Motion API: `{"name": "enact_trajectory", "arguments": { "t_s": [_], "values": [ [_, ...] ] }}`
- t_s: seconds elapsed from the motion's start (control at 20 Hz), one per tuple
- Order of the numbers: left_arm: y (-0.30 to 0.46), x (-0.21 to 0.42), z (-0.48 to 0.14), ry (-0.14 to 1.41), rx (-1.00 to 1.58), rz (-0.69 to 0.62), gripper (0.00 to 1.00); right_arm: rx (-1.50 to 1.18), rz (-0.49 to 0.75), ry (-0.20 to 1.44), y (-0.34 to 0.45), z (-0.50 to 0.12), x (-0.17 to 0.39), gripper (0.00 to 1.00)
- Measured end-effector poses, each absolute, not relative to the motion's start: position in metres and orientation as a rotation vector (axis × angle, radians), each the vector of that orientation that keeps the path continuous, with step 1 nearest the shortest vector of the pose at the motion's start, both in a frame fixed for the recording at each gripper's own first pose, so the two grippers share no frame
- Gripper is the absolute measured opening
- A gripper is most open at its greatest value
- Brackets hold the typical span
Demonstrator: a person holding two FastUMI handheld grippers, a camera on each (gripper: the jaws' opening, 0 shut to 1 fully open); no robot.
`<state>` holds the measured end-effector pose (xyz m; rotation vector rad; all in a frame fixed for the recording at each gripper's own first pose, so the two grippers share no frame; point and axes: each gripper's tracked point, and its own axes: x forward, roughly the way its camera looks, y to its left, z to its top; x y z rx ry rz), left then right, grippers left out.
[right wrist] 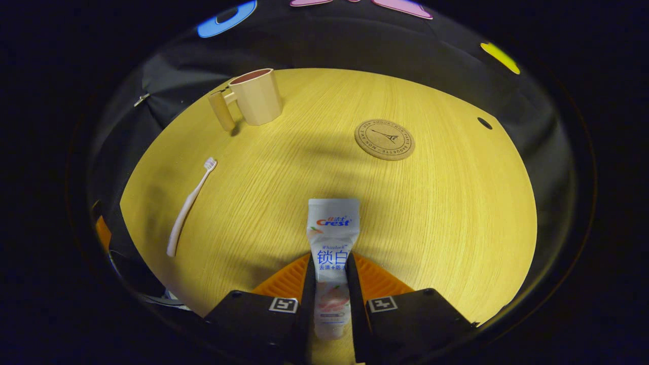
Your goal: Put the toothbrush and toothpaste on the desktop into the cup, then pick up the cup and place it on the coaster on the desktop.
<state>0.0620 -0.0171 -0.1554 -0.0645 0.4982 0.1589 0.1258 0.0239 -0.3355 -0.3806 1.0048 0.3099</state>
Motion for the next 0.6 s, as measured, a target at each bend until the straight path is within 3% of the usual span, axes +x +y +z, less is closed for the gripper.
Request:
{"name": "enact_trajectory", "arguments": {
  "t_s": [0.1, 0.15, 0.2, 0.4, 0.45, 0.6],
  "values": [
    [-0.017, 0.067, -0.157, 0.503, -0.068, 0.163, 0.97, -0.379, 0.327, 1.008, 0.022, -0.335, 0.124, 0.3],
    [-0.017, 0.07, -0.157, 0.504, -0.074, 0.159, 0.97, -0.376, 0.339, 1.017, 0.021, -0.334, 0.122, 0.13],
    [-0.018, 0.074, -0.158, 0.506, -0.083, 0.153, 0.97, -0.372, 0.347, 1.028, 0.021, -0.334, 0.12, 0.25],
    [-0.018, 0.093, -0.169, 0.541, -0.128, 0.082, 0.94, -0.325, 0.366, 0.962, 0.019, -0.307, 0.119, 0.25],
    [-0.017, 0.099, -0.173, 0.554, -0.14, 0.07, 0.98, -0.322, 0.372, 0.949, 0.015, -0.299, 0.116, 0.25],
    [-0.019, 0.115, -0.189, 0.607, -0.164, 0.031, 0.97, -0.289, 0.393, 0.902, 0.008, -0.276, 0.108, 0.25]
  ]
}}
